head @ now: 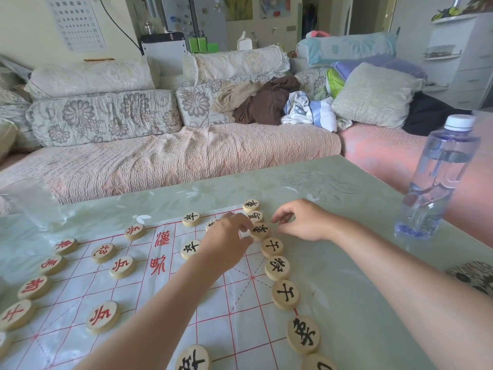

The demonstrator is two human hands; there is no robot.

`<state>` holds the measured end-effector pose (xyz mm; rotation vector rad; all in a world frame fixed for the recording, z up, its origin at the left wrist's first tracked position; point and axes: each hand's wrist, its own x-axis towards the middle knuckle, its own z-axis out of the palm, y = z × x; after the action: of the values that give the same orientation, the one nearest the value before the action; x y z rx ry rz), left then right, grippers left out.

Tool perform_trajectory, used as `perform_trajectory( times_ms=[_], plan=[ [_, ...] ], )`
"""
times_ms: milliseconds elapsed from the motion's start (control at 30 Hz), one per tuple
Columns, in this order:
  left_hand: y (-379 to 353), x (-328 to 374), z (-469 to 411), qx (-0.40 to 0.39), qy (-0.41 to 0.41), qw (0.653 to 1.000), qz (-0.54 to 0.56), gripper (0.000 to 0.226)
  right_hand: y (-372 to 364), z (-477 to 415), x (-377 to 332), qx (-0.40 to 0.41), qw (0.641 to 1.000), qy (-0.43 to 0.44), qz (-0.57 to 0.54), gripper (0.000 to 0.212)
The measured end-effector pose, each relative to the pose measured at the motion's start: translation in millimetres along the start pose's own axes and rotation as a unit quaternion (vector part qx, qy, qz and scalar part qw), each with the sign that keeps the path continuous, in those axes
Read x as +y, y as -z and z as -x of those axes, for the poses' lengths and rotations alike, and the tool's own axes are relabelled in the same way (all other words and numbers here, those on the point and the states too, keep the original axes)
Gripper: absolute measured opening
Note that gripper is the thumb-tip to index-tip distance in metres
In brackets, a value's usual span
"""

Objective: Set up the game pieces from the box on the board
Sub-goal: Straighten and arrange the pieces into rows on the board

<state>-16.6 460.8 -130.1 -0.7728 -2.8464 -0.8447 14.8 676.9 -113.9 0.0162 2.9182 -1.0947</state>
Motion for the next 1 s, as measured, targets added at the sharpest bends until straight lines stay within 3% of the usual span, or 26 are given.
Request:
perform_trajectory(
  times_ms=[133, 300, 833, 1000],
  plan=[
    [-0.4, 9.8, 12.4, -0.026, 0.0, 1.0, 0.016, 0.018, 11.3, 13.8, 0.1, -0.052, 0.999, -0.004, -0.008, 0.029],
    [-0.9, 15.8, 23.6, -0.06, 0.004, 0.998, 0.022, 0.028, 4.4, 22.6, -5.3, -0.082, 0.997, 0.003, 0.011, 0.035],
    [0.9, 18.5, 33.4, -0.043, 0.023, 0.999, 0.012, 0.021, -3.0, 29.7, -12.4, -0.071, 0.997, 0.019, 0.027, 0.032],
    [8.4, 24.6, 48.5, -0.025, 0.024, 0.999, -0.006, 0.024, 8.0, 46.1, -13.8, 0.007, 0.999, -0.01, 0.031, 0.024]
  ],
)
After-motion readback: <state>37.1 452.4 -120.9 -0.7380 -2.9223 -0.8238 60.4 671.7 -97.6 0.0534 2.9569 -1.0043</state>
